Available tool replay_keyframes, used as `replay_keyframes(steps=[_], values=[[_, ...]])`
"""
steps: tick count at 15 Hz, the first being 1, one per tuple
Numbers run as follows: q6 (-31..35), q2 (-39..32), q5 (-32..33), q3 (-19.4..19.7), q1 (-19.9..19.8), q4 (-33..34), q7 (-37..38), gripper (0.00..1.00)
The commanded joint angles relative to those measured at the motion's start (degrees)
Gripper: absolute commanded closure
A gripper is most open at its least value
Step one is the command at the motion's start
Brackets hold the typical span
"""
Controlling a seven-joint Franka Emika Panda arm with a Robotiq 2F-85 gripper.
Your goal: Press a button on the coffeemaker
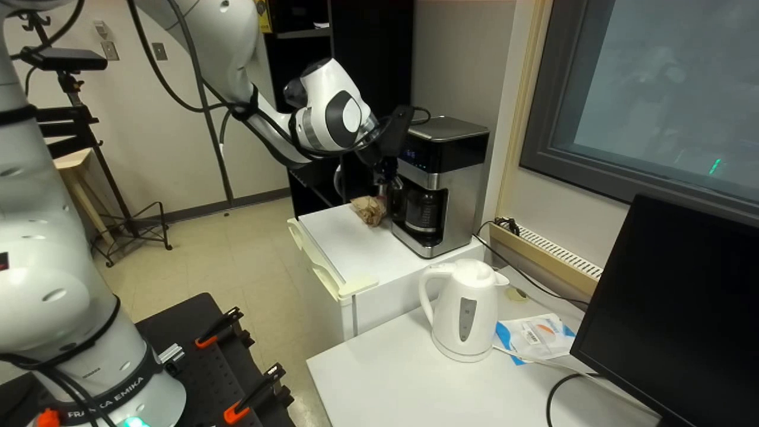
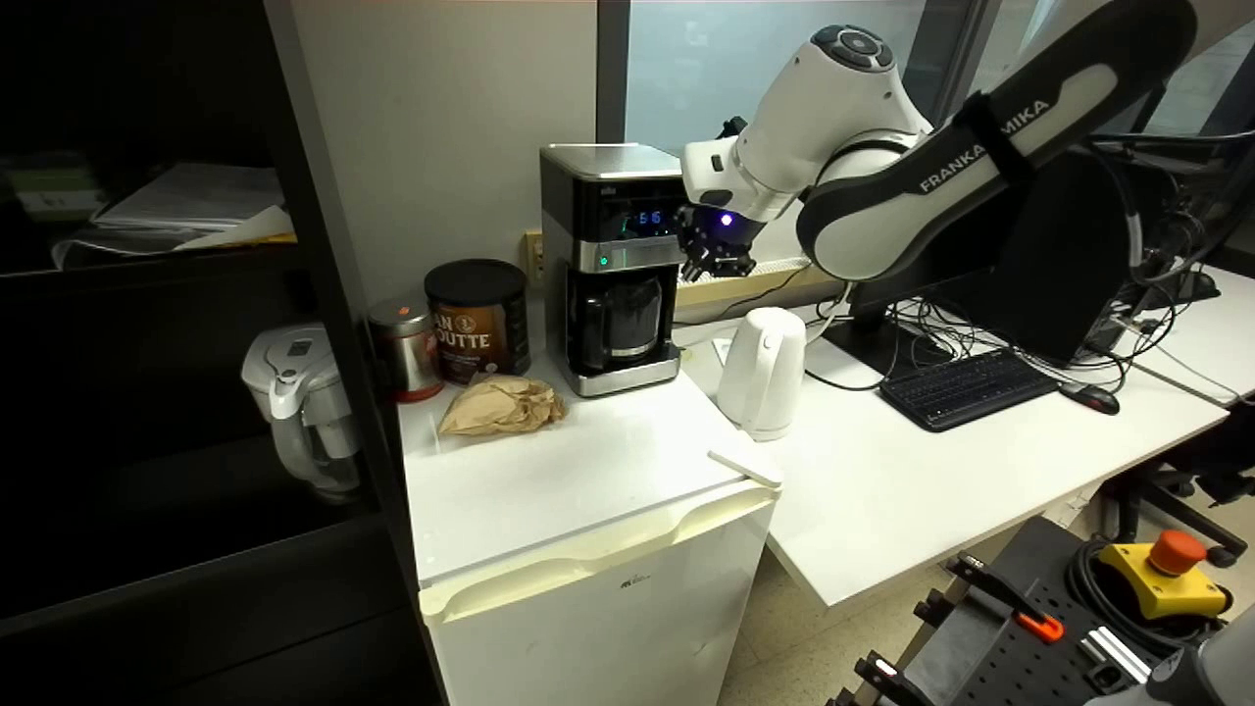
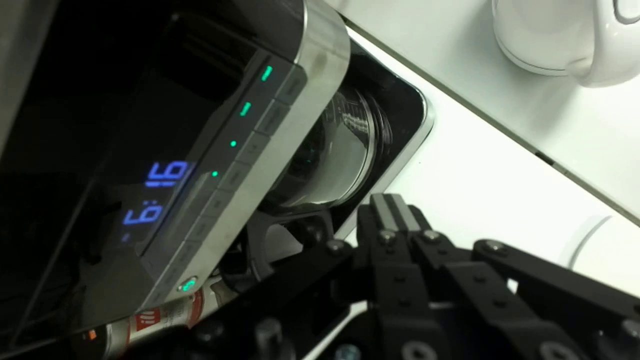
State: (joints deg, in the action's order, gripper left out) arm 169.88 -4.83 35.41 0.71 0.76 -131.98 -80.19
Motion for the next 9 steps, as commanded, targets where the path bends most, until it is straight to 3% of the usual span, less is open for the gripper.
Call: replay_keyframes(steps=[1,9], values=[[0.96,5.16,5.64,0.75,0.27,-5.33,2.27,1.0],[0.98,10.52,21.68,0.31,-1.29,-10.16,13.97,1.0]])
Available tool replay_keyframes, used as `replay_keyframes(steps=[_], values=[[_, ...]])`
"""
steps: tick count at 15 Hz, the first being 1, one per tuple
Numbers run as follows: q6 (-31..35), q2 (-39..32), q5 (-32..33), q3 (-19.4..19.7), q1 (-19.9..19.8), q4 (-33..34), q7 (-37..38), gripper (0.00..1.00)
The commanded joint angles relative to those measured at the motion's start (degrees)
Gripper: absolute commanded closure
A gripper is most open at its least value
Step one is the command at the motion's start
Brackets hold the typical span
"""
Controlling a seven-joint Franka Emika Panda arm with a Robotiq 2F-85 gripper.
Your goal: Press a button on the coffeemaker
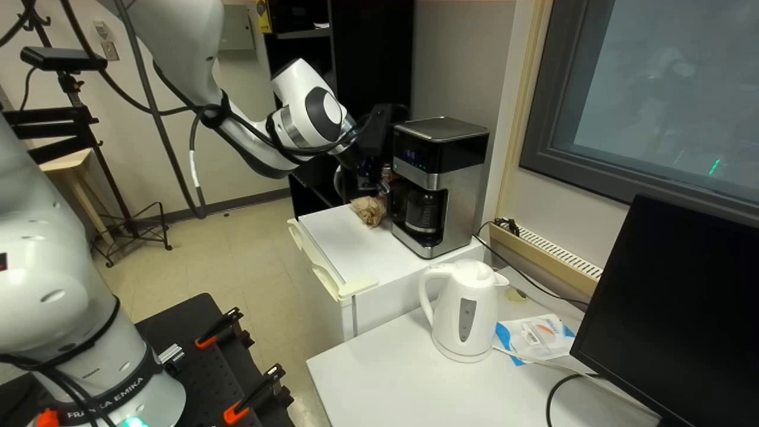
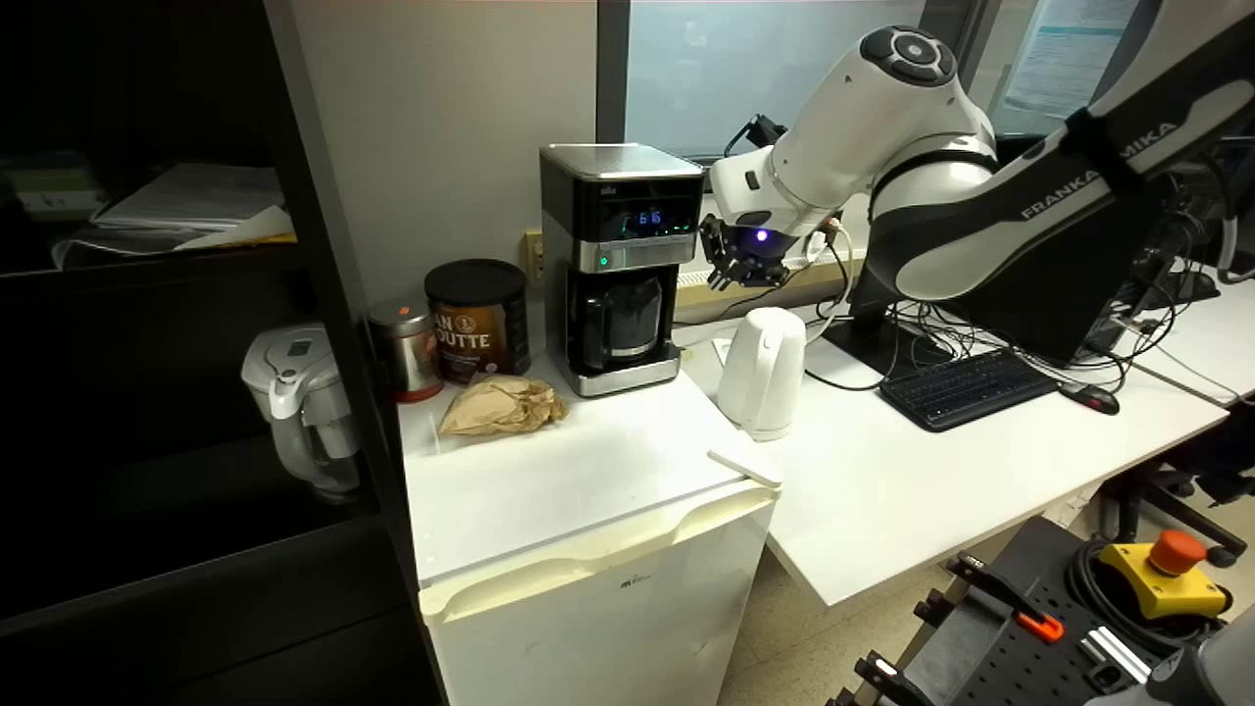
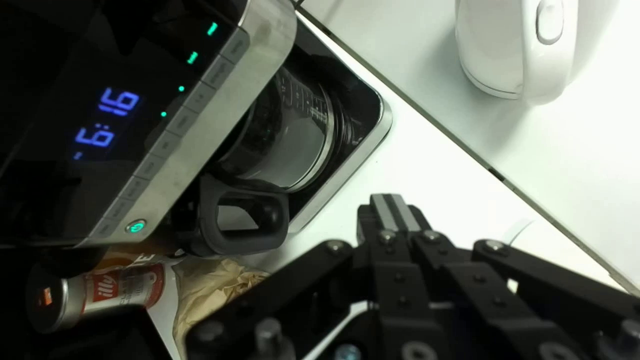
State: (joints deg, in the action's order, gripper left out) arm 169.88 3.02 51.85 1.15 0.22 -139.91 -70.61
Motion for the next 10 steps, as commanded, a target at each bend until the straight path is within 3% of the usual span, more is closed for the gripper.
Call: replay_keyframes(steps=[1,10], values=[[1.05,3.0,6.95,-0.2,-0.88,-2.52,5.92,1.0],[1.27,5.12,16.79,-0.17,-0.84,-4.87,17.52,1.0]])
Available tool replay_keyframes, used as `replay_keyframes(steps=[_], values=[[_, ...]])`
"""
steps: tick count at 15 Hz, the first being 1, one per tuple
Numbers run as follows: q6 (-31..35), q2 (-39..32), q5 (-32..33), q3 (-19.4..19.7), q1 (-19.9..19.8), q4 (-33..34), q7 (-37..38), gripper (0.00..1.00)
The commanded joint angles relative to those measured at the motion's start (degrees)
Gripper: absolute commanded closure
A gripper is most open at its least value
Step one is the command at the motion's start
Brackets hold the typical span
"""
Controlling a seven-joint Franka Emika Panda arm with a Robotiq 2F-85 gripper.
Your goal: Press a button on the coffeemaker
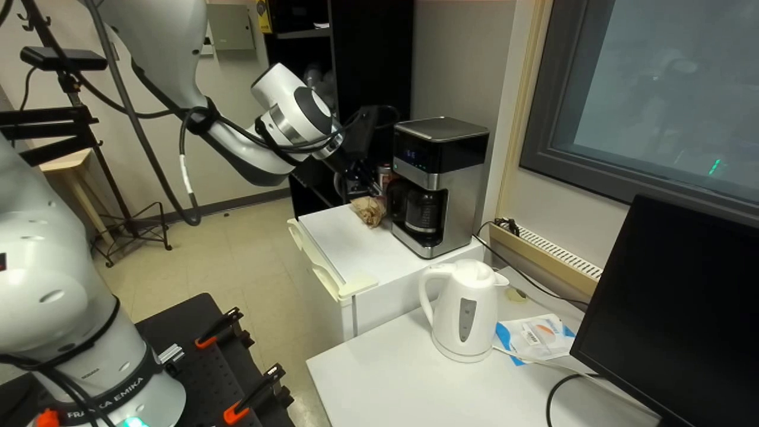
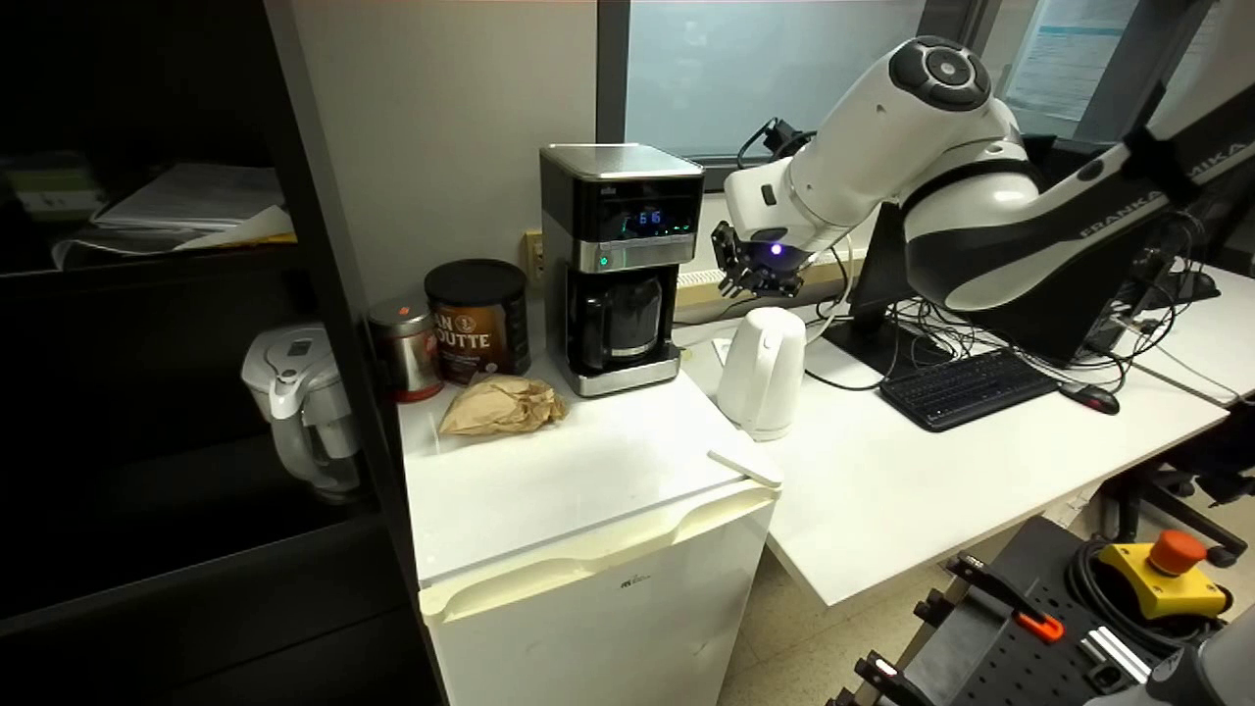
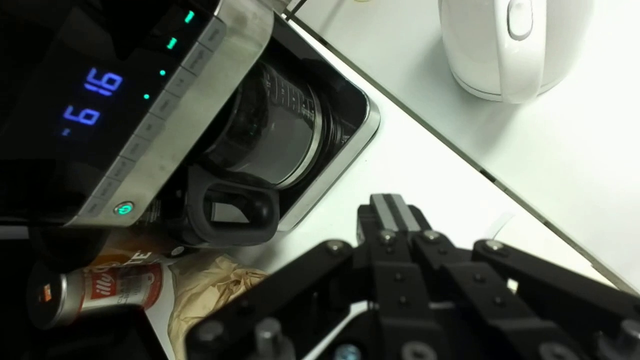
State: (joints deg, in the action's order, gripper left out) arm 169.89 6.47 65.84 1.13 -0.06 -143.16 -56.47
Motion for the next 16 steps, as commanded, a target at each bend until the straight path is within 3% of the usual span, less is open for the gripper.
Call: replay_keyframes(steps=[1,6,12,16], values=[[1.4,1.71,3.06,-0.07,-0.49,-1.97,4.04,1.0],[3.51,1.43,-1.97,0.53,0.28,-4.31,5.62,0.99],[2.92,1.16,-26.32,0.73,4.55,-9.82,4.76,1.0],[-0.68,1.9,-46.23,1.29,10.09,-11.79,3.5,1.0]])
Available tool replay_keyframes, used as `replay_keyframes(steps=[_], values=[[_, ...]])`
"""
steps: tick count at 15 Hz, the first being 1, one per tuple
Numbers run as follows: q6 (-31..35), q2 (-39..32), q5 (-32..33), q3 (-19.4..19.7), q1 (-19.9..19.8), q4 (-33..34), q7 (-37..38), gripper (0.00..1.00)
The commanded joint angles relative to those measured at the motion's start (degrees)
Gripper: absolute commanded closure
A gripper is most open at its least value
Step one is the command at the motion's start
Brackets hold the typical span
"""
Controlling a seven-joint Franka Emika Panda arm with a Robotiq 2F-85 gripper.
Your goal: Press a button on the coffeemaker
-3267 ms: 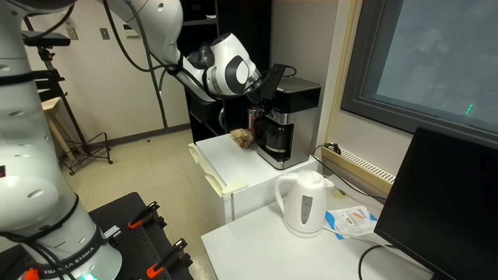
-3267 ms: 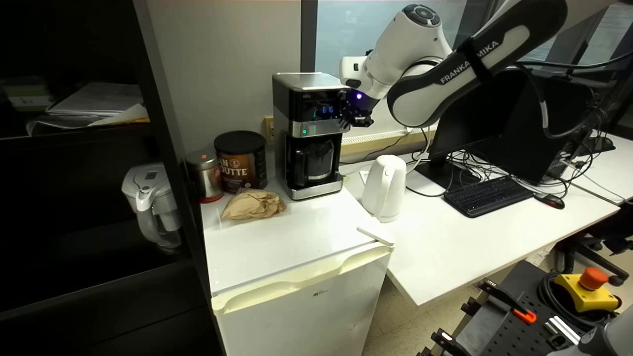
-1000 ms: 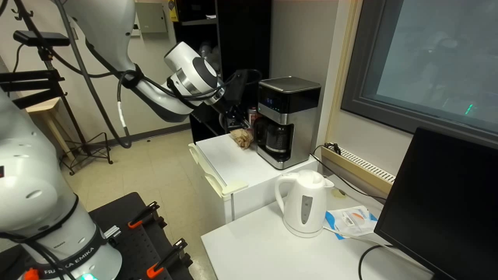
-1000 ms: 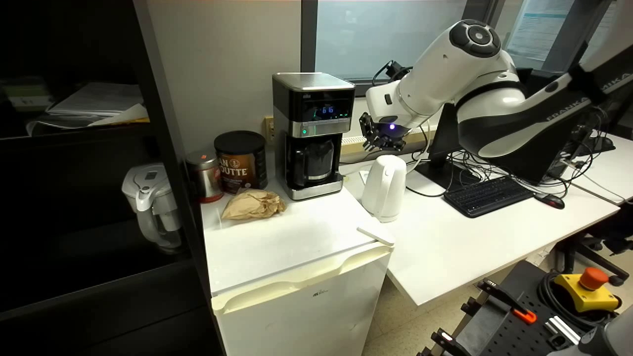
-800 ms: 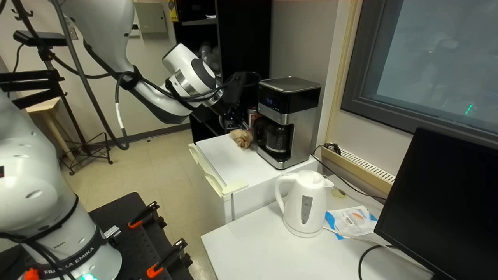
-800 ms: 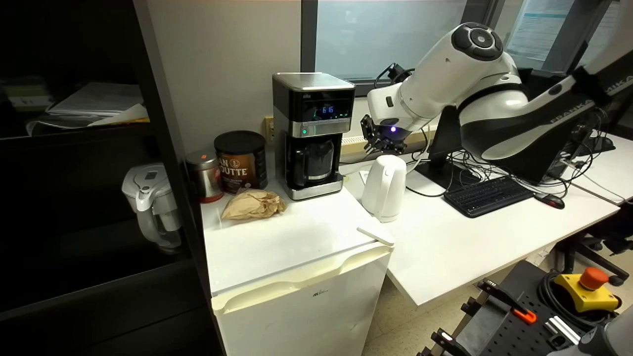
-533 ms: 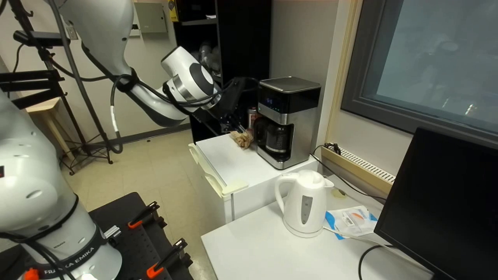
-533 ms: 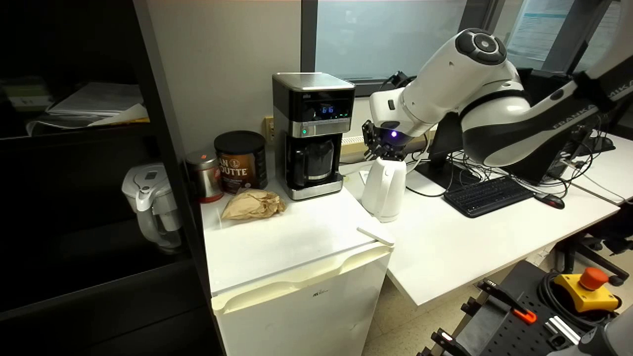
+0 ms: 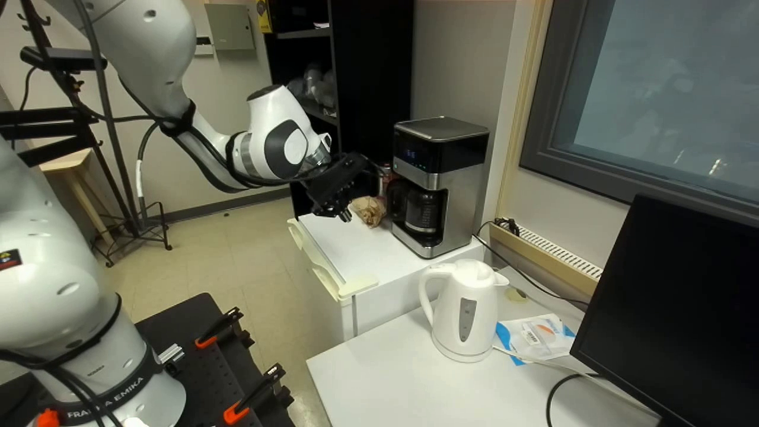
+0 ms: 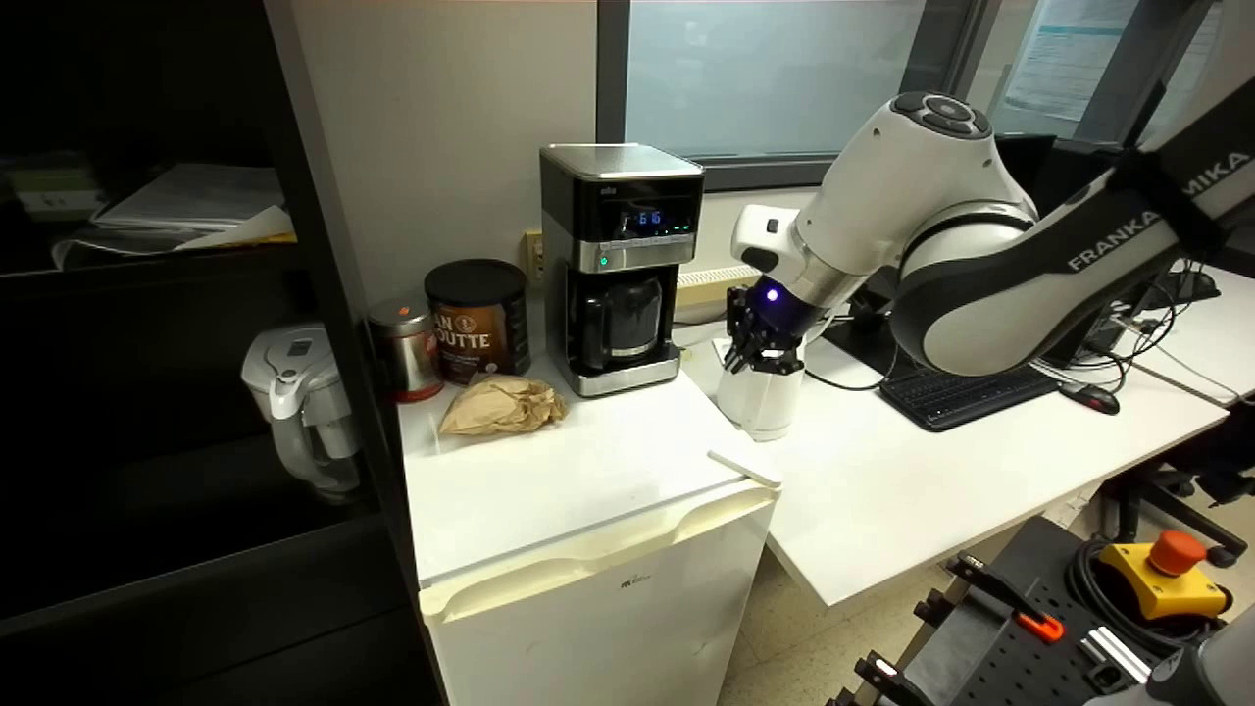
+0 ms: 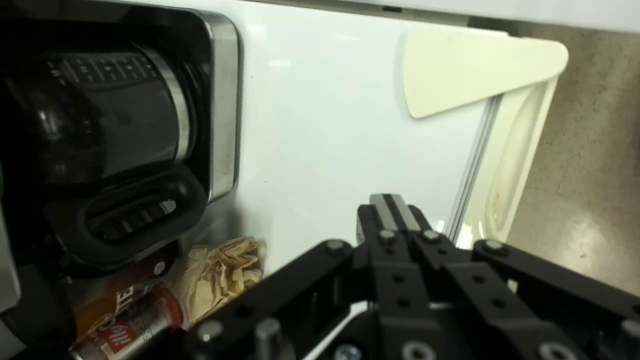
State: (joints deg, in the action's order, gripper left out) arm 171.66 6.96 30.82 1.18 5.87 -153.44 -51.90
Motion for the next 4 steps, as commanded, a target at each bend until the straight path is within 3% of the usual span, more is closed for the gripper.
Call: replay_keyframes(steps=[1,4], values=[[-3.88,2.2,-16.02,1.33,5.51,-2.03,-1.14,1.0],[-9.07,4.89,-28.66,1.54,8.35,-2.69,-0.45,1.0]])
